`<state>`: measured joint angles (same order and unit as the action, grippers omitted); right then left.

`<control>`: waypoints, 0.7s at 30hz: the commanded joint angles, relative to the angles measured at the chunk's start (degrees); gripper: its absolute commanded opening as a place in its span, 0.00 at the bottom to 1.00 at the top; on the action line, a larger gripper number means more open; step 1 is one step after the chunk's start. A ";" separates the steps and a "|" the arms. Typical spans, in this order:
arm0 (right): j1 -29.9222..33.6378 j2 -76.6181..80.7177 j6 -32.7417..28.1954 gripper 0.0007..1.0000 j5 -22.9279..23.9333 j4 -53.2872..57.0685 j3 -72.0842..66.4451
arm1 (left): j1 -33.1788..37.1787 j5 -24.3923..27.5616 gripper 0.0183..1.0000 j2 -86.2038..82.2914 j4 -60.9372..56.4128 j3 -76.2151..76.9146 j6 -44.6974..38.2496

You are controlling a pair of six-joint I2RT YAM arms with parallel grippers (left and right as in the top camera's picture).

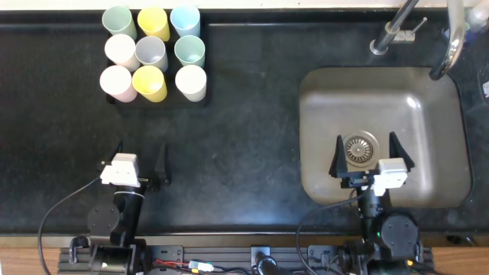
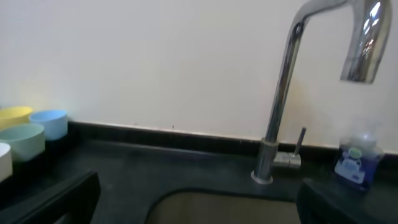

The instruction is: Store Cups

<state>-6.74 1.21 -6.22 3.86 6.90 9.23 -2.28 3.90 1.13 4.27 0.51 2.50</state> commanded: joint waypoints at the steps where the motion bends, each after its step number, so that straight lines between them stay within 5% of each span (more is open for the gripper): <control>1: 0.28 -0.63 -0.24 1.00 0.28 -2.25 -5.07 | -0.46 0.35 1.00 -0.46 0.15 -0.04 -1.01; 21: 0.28 -0.48 -0.24 1.00 0.24 -2.75 -8.94 | -0.46 0.35 1.00 -0.46 0.15 -0.04 -1.01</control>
<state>-6.74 1.28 -6.24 3.86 4.54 1.02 -2.28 3.88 1.13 4.27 0.51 2.50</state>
